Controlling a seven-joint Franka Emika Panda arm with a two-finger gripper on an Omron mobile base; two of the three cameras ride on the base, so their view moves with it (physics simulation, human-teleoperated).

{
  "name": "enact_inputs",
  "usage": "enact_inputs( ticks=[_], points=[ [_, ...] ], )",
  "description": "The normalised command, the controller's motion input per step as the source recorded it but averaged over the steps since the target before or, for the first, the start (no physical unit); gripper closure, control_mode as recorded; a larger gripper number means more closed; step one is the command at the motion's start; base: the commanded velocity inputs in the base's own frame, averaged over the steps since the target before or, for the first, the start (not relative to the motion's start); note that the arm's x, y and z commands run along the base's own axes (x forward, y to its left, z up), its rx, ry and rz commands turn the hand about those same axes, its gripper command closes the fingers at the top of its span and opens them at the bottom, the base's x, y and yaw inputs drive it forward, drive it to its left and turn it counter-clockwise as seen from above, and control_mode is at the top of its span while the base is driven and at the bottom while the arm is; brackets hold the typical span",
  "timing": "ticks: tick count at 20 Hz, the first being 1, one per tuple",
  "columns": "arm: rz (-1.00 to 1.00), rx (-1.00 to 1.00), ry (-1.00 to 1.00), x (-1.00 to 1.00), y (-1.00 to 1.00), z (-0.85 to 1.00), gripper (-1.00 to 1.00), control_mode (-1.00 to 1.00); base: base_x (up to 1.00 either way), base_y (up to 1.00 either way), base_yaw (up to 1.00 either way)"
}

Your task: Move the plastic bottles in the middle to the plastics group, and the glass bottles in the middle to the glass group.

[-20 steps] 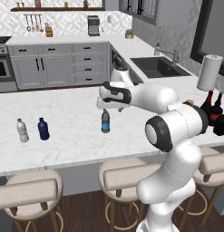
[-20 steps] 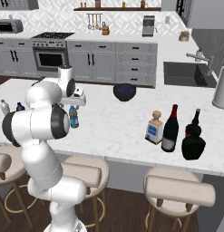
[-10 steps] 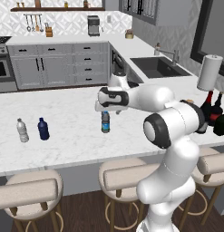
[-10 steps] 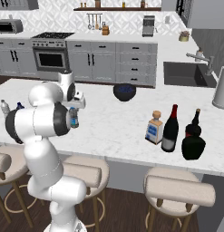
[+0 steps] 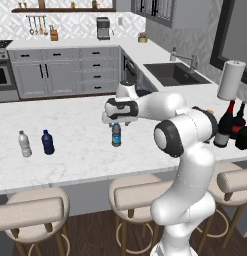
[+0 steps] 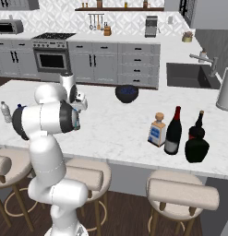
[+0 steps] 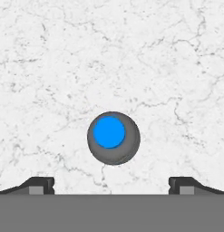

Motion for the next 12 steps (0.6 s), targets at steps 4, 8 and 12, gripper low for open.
enact_inputs(
  ticks=[4, 8, 12],
  points=[
    [0.00, 0.00, 0.01, 0.28, 0.03, -0.16, -1.00, -1.00, 0.00, 0.00, 0.00],
    [0.00, 0.00, 0.01, 0.31, 0.05, -0.17, -1.00, -1.00, 0.00, 0.00, 0.00],
    [0.00, 0.00, 0.00, 0.12, 0.02, -0.11, -1.00, -1.00, 0.00, 0.00, 0.00]
  ],
)
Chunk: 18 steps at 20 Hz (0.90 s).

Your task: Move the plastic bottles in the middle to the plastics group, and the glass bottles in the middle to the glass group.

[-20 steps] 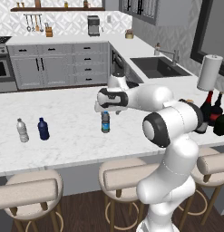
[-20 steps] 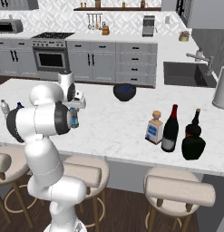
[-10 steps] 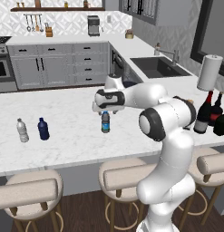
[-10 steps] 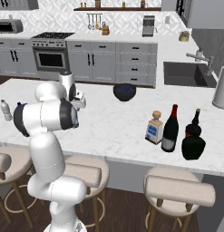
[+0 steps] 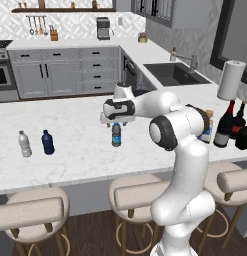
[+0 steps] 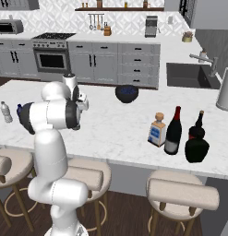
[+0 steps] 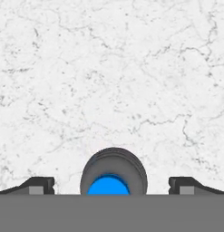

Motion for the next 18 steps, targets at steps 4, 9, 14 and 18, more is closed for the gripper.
enact_inputs(
  ticks=[4, 9, 14, 18],
  points=[
    [0.00, 0.00, 0.00, 0.10, 0.03, -0.13, -1.00, -1.00, 0.00, 0.00, 0.00],
    [0.00, 0.00, 0.01, 0.00, 0.01, -0.08, 1.00, -1.00, 0.00, 0.00, 0.00],
    [0.00, 0.00, 0.00, -0.02, 0.01, -0.08, 1.00, -1.00, 0.00, 0.00, 0.00],
    [0.04, 0.04, -0.01, -0.29, 0.06, 0.06, 1.00, -1.00, 0.00, 0.00, 0.00]
  ],
)
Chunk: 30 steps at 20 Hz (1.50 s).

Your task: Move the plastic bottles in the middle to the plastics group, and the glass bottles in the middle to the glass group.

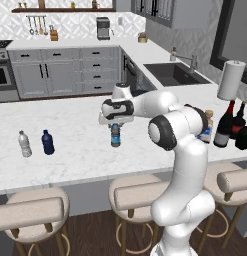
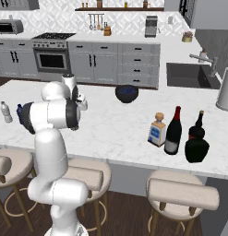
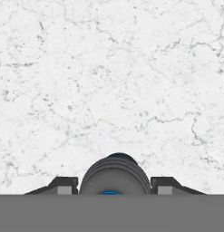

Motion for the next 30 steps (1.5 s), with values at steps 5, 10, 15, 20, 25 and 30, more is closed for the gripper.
enact_inputs(
  ticks=[5, 10, 15, 20, 25, 30],
  points=[
    [0.11, 0.11, 0.01, -0.60, 0.32, 0.35, 1.00, -1.00, 0.00, 0.00, 0.00],
    [0.13, 0.02, 0.00, -0.74, 0.57, 0.27, 1.00, -1.00, 0.00, 0.00, 0.00],
    [0.11, 0.00, 0.00, -0.63, 0.81, 0.19, 1.00, -1.00, 0.00, 0.00, 0.00],
    [0.07, 0.00, 0.01, -0.23, 0.97, 0.09, 1.00, -1.00, 0.00, 0.00, 0.00],
    [0.04, 0.00, -0.01, -0.03, 0.97, 0.04, 1.00, -1.00, 0.00, 0.00, 0.00],
    [0.00, 0.00, -0.05, 0.16, 0.88, -0.04, 1.00, -1.00, 0.00, 0.00, 0.00]
  ],
)
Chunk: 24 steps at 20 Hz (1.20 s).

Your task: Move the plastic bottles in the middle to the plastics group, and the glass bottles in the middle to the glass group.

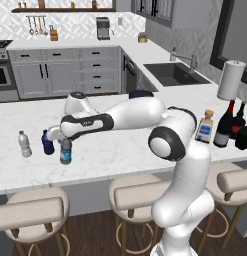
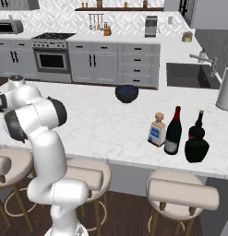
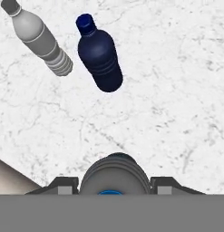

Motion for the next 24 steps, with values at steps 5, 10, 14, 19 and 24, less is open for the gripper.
enact_inputs(
  ticks=[5, 10, 14, 19, 24],
  points=[
    [0.00, 0.00, -0.01, 0.25, 0.76, -0.09, 1.00, -1.00, 0.00, 0.00, 0.00],
    [0.00, 0.00, -0.02, 0.28, 0.67, -0.13, 1.00, -1.00, 0.00, 0.00, 0.00],
    [-0.02, 0.00, 0.00, 0.24, 0.48, -0.18, 1.00, -1.00, 0.00, 0.00, 0.00],
    [-0.01, 0.00, 0.00, 0.20, 0.29, -0.27, 1.00, -1.00, 0.00, 0.00, 0.00],
    [-0.01, -0.01, 0.00, 0.05, 0.04, -0.31, 1.00, -1.00, 0.00, 0.00, 0.00]
  ],
)
